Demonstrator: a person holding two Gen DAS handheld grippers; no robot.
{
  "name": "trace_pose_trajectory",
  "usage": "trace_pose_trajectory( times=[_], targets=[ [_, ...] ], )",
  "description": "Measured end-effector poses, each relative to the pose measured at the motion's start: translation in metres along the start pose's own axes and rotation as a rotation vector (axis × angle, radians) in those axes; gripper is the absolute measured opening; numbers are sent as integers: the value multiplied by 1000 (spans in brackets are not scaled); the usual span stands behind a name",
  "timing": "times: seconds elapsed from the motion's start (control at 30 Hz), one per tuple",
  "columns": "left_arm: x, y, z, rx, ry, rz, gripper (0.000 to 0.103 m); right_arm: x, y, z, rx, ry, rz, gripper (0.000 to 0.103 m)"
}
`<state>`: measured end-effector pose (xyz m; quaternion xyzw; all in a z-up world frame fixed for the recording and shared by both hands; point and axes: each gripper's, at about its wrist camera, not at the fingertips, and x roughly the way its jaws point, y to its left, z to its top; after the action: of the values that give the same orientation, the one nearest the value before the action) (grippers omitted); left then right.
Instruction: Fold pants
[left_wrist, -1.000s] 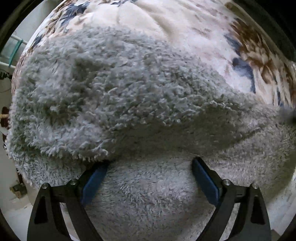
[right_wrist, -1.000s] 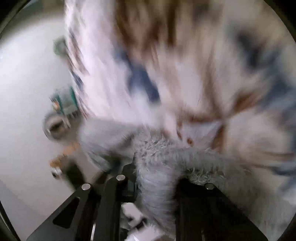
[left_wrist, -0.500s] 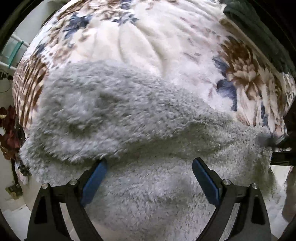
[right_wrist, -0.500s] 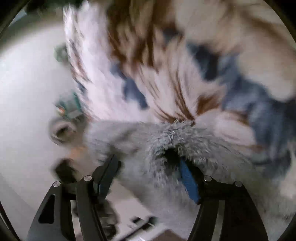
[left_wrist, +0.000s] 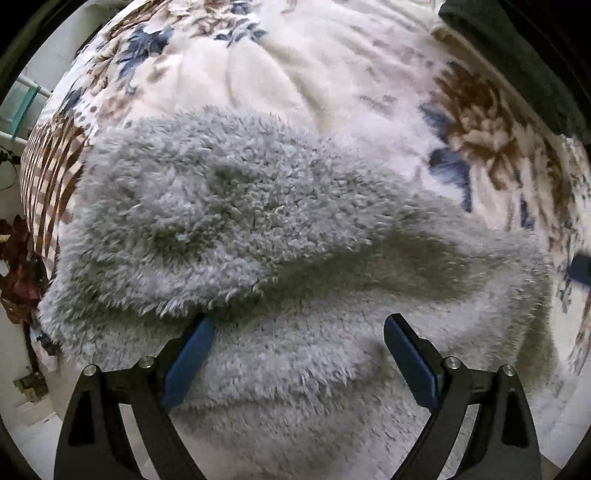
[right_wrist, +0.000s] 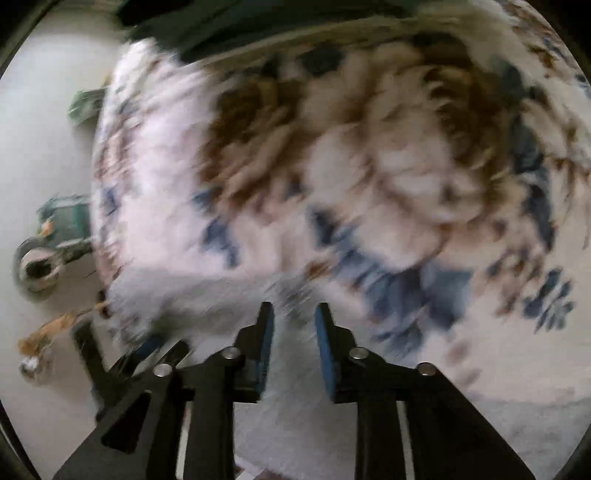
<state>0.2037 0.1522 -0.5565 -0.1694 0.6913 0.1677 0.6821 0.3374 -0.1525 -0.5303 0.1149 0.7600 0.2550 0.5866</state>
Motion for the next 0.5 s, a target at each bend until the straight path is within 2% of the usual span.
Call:
trace_pose_trajectory(
  times=[0.07,0.1,0.13,0.2,0.23,0.3,0.33,0.37,0.4,0.5],
  targets=[
    [-11,10,-10,-6,-20,-7,95,19,13,-17,-52,94,64,47],
    [-15,13,-13,-7,-37,1,95,32,17,-23,-64,122,53,47],
    [-18,20,-16,-8,-46,9,95,44,19,-26,-59,123,4,47],
    [-24,34,-24,-25,-80,56,95,52,0,-31,7,67,-228,47],
    [-27,47,-25,-53,-99,71,95,50,-9,-35,61,27,-294,47],
    [-33,76,-25,-133,-136,66,95,37,-23,-50,186,-46,-151,47],
    [-36,96,-22,-197,-156,20,95,30,-28,-60,242,-79,-72,47],
    [-35,107,-24,-229,-161,-14,95,24,-31,-72,278,-108,-30,48],
    [-32,124,-16,-277,-156,-57,95,20,-32,-82,298,-133,-20,51],
    [-2,139,4,-308,-64,-41,95,17,-35,-111,356,-216,-11,53]
  ],
)
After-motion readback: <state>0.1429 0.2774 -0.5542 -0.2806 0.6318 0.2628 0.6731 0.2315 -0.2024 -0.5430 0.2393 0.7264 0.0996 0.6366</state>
